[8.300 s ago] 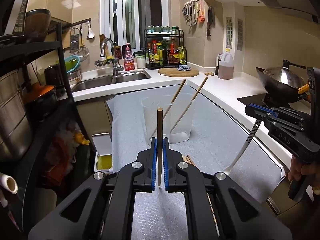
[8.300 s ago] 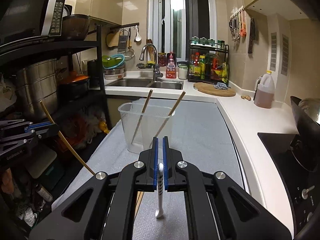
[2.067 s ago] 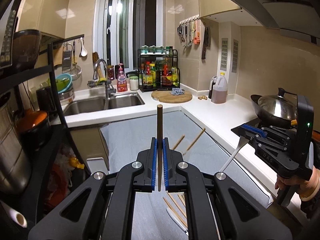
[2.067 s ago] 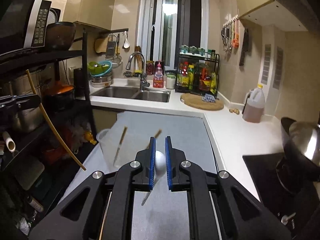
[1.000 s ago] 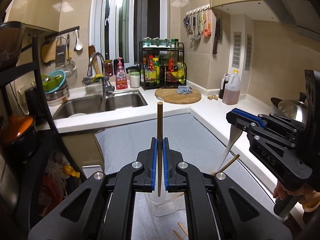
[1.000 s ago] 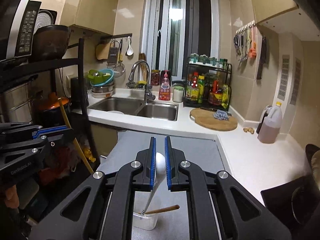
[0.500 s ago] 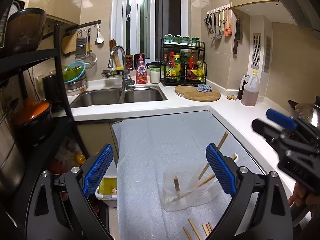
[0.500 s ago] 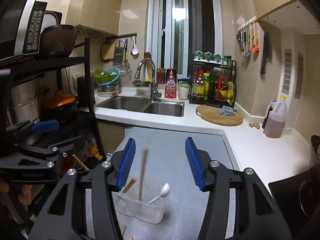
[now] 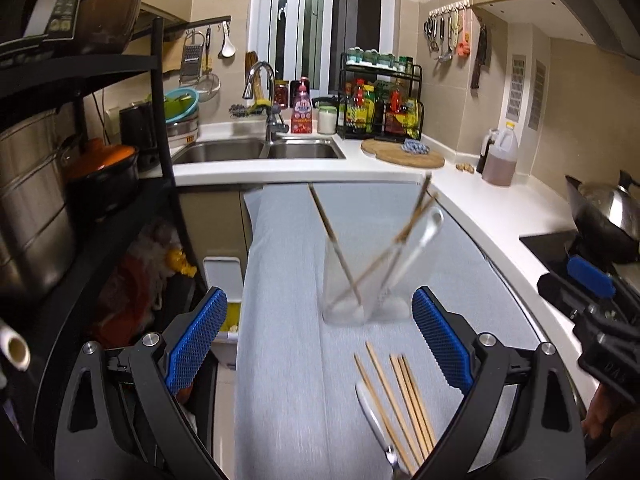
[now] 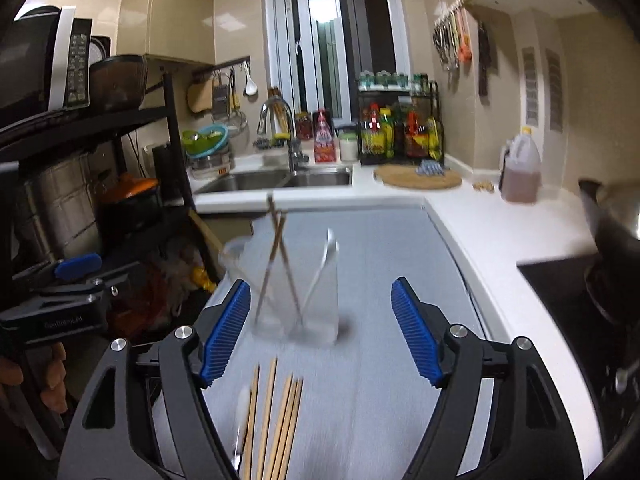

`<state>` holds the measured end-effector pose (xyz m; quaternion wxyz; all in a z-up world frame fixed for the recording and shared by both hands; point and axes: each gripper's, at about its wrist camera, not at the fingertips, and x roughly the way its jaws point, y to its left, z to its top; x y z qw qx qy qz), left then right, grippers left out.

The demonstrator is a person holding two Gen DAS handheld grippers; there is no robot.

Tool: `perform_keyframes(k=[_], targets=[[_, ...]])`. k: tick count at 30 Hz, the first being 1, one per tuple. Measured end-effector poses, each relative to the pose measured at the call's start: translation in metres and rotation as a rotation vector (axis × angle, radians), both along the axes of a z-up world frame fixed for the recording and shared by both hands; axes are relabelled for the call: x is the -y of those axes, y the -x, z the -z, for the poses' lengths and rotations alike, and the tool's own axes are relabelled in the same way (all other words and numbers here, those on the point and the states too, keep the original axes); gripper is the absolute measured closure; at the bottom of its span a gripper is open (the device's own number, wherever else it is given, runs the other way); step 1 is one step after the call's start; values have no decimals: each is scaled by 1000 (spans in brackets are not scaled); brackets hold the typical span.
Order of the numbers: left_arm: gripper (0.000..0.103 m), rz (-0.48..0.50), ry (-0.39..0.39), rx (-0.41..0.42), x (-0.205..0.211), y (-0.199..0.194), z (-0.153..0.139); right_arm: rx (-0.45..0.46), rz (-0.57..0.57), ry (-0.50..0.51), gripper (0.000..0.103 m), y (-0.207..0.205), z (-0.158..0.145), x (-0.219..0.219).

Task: Organize utensils
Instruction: 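Withdraw both open grippers back toward the remaining utensils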

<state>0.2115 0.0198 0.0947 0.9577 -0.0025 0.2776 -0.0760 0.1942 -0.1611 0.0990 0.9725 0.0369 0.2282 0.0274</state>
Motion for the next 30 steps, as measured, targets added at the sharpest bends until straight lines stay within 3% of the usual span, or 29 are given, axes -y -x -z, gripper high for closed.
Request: perform_keyframes(k=[9, 15, 23, 30], targets=[[12, -12, 11, -65, 3, 74, 44, -67, 25, 30, 30, 80, 60, -8], [12, -35, 9, -94, 6, 113, 75, -58, 26, 46, 28, 123, 85, -15], [12, -64, 17, -150, 5, 141, 112, -139, -11, 65, 27, 149, 120, -22], [12, -67, 3, -164, 8, 147, 123, -157, -32, 71, 27, 155, 131, -28]])
